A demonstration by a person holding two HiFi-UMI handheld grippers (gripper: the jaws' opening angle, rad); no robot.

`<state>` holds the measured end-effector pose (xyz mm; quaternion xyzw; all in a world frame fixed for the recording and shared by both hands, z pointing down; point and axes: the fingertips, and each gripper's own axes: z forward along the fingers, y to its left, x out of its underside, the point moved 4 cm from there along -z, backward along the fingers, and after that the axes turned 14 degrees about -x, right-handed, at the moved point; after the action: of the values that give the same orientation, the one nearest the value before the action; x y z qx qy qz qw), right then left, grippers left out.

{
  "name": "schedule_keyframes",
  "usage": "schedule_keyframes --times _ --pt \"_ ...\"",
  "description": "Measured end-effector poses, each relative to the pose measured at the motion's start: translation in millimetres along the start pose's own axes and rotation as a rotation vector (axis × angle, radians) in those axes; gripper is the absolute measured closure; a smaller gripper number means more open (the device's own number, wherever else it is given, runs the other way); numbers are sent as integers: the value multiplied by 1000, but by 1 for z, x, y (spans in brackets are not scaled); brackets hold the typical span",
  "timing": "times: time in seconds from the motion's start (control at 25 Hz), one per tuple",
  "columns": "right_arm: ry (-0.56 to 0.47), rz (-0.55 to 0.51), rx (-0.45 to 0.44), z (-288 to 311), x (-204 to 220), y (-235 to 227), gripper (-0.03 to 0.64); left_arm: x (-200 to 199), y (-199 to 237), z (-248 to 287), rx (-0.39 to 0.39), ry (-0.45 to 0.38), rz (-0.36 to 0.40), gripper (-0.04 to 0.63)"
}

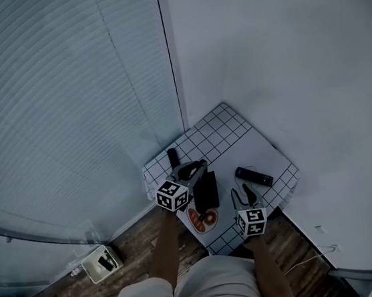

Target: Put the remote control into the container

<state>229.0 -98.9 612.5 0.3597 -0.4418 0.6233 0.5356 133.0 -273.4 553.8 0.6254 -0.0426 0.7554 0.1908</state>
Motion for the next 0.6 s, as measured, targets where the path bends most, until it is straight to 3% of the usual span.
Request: schedule_keyframes --times 0.4,0.6 --pt "81 -4 -40 4 19 22 440 59 -4 2 -38 245 1 499" --pt "130 -20 -69 -2 25 44 446 54 0 -18 -109 236 -42 499"
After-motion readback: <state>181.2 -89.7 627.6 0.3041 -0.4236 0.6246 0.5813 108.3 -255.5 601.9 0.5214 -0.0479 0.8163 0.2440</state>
